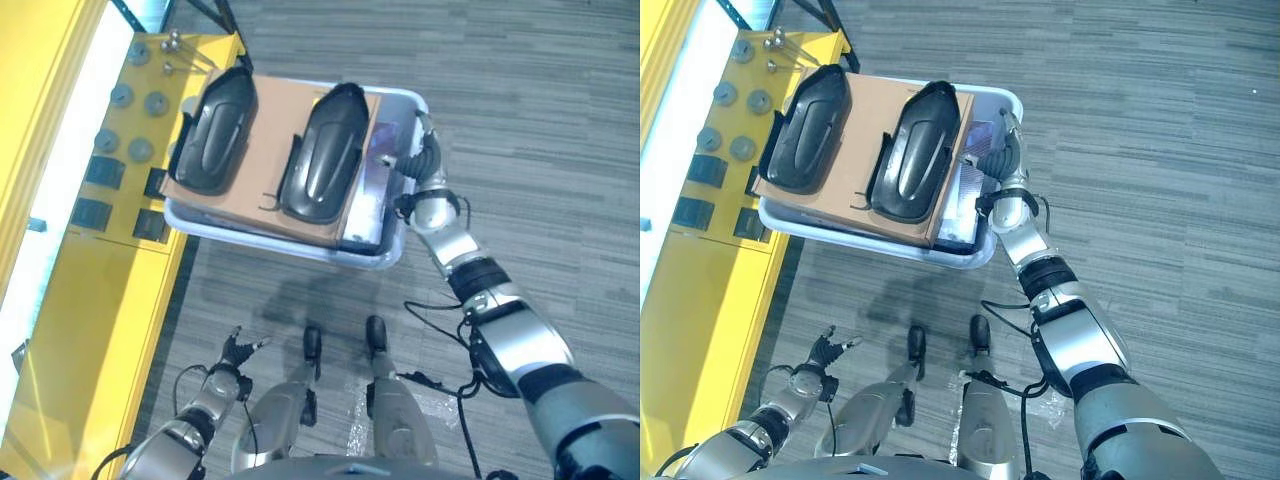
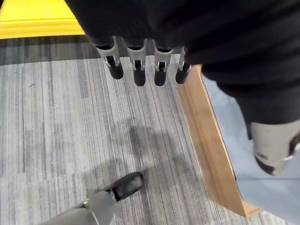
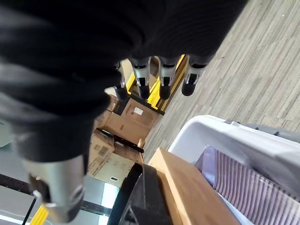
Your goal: Move parts from the plastic box to the shelf.
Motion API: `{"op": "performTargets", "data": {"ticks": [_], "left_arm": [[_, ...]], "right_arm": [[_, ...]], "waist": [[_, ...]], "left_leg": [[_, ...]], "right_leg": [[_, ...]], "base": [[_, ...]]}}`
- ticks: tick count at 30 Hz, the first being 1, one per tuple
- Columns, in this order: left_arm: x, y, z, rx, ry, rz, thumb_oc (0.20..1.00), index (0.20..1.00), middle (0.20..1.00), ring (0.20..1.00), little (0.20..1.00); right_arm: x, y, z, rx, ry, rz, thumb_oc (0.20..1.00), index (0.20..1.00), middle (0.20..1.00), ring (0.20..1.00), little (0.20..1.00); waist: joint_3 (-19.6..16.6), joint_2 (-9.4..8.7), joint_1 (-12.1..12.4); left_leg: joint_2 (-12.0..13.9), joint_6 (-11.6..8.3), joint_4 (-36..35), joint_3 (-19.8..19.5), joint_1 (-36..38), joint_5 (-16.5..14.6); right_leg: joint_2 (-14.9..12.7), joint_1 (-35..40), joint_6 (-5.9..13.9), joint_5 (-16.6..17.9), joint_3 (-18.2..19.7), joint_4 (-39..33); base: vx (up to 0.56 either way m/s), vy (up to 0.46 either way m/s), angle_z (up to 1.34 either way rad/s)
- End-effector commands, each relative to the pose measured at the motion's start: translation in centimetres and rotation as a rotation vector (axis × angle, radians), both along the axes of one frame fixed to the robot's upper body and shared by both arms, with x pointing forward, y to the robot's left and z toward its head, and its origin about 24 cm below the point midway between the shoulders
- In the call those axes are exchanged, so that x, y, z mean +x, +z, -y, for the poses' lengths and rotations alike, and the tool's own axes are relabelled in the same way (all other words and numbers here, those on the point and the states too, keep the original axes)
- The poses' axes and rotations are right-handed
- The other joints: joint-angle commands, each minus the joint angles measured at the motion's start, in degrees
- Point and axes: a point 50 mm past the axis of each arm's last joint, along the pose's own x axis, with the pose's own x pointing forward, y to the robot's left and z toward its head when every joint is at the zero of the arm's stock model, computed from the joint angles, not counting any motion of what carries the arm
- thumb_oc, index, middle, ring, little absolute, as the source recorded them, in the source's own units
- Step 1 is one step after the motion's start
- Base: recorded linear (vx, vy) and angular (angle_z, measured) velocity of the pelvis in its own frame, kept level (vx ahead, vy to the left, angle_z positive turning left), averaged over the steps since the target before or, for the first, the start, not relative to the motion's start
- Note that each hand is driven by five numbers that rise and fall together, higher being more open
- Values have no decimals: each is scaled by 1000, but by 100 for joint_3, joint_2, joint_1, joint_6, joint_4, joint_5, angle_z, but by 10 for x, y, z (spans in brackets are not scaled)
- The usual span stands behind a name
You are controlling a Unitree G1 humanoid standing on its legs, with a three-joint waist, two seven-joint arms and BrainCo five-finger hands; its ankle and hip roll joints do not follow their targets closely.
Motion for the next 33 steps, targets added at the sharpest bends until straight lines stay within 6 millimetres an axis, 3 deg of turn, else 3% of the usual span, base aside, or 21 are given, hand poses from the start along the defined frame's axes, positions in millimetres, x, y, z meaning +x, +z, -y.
{"op": "performTargets", "data": {"ticks": [1, 9, 13, 22, 26, 33], "left_arm": [[-1, -2, -14, 70, 17, -22, 1000, 1000, 1000, 1000, 1000], [4, 2, -22, 79, 38, -12, 1000, 1000, 1000, 1000, 1000], [8, 4, -19, 67, 30, 4, 1000, 1000, 1000, 1000, 1000], [7, 3, -19, 75, 23, -6, 1000, 1000, 1000, 1000, 1000], [7, 4, -21, 86, 51, 0, 1000, 1000, 1000, 1000, 1000], [10, 6, -23, 88, 92, 16, 1000, 1000, 1000, 1000, 1000]], "right_arm": [[9, 24, -16, -55, 26, 49, 1000, 1000, 1000, 1000, 1000], [21, 25, -21, -70, 20, -33, 1000, 1000, 1000, 1000, 1000], [24, 35, -17, -84, 0, -28, 1000, 1000, 1000, 1000, 1000], [25, 40, -15, -52, -31, -11, 1000, 1000, 1000, 1000, 1000], [17, 52, -21, 24, -41, 126, 1000, 1000, 1000, 1000, 1000], [4, 77, -29, -1, -42, 282, 1000, 1000, 1000, 1000, 1000]], "waist": [[-194, -285, 148], [-21, -569, 327], [84, -672, 423], [121, -699, 530], [112, -673, 472], [62, -629, 384]], "left_leg": [[288, -567, -17, 28, -305, 31], [376, -586, -17, -43, -530, 116], [392, -623, -17, -177, -658, 183], [361, -628, -17, -342, -753, 220], [337, -613, -17, -333, -734, 206], [314, -558, -17, -245, -620, 128]], "right_leg": [[-317, 399, 397, -623, 190, 52], [-211, 203, 390, -531, 143, 34], [-197, 156, 370, -524, 14, 27], [-226, 164, 379, -548, -135, 28], [-255, 180, 393, -569, -140, 51], [-324, 210, 407, -629, -106, 145]], "base": [[-15, -8, 10], [-10, -11, 3], [-5, -15, 14], [5, 11, 17], [6, 34, 9], [-2, 27, -2]]}}
